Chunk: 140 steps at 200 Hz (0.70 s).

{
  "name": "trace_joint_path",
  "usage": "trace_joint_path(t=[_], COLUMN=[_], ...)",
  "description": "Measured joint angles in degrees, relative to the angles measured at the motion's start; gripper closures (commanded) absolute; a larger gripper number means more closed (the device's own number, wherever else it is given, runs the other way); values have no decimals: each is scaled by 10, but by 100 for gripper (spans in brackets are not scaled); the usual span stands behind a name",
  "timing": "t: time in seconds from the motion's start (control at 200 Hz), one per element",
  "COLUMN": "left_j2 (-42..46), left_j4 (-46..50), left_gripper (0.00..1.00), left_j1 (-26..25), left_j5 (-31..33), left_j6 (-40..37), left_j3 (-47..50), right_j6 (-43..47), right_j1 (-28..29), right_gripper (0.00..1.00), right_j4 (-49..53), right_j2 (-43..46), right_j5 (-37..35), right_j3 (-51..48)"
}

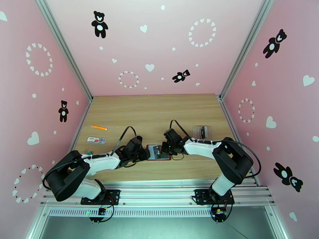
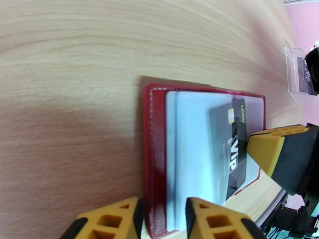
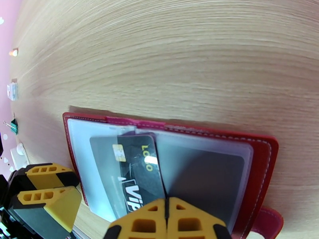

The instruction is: Put the credit cards into the card holder

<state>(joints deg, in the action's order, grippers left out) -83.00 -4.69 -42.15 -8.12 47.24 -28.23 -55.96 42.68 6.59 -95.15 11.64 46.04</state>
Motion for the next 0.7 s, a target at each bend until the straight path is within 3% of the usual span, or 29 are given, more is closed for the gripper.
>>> trace_joint_path(t=[0.54,0.63,0.701], left_j2=[0,0,0], left_j4=[-14,-17,-17], left_gripper=[65,65,65], left_j1=[0,0,0], left_j5=[-1,-1,-2], left_j6=[0,0,0], left_j3=[7,8,8], right_j6=[-31,-34,-26], right_j1=[0,0,0], right_gripper=[100,79,71], right_j4=[-31,-18,-11], right_j2=[8,15,21], right_j5=[0,-3,-4], right_j3=[-18,-17,-17])
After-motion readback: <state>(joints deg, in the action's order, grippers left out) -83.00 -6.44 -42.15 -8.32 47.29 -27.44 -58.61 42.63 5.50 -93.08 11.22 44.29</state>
